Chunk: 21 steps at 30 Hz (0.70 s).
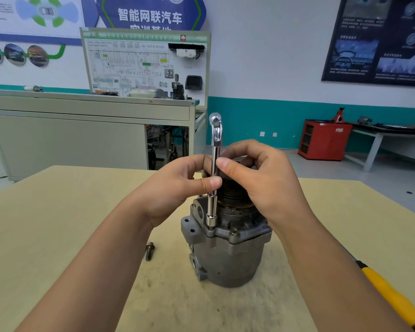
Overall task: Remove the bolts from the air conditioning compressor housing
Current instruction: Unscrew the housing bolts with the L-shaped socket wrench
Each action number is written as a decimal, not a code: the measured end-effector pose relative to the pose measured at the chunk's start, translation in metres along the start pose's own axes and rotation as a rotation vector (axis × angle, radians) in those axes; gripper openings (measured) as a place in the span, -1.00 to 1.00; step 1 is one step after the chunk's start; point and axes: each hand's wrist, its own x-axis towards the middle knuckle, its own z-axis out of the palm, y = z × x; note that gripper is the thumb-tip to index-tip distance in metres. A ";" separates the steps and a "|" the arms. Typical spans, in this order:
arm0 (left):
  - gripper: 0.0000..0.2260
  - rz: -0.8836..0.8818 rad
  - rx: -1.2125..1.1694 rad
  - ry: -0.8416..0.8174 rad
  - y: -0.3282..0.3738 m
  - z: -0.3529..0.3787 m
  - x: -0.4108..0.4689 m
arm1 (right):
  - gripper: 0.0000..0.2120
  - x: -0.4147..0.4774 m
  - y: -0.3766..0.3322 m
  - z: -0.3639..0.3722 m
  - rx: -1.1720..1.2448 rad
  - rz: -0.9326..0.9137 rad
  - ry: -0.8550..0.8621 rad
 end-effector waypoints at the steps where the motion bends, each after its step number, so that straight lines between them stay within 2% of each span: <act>1: -0.66 0.002 0.000 0.005 0.001 0.000 0.000 | -0.95 0.000 0.000 0.000 0.002 0.001 -0.002; 7: -0.59 -0.003 -0.004 0.030 0.000 0.002 0.002 | -0.93 0.000 0.000 -0.001 0.016 -0.012 -0.021; 8: -0.63 -0.009 -0.004 0.042 0.000 0.003 0.002 | -0.92 0.000 0.000 -0.001 0.017 -0.016 -0.023; 11: -0.90 -0.002 -0.015 0.067 0.000 0.005 0.003 | -0.90 0.000 -0.001 0.001 -0.005 -0.041 -0.032; 19: -0.79 0.059 -0.037 0.112 -0.001 0.008 0.005 | -0.92 0.001 -0.001 0.003 0.000 -0.067 -0.035; 21: -0.80 0.052 -0.038 0.080 -0.002 0.006 0.005 | -0.95 0.002 -0.001 0.004 0.000 -0.068 -0.046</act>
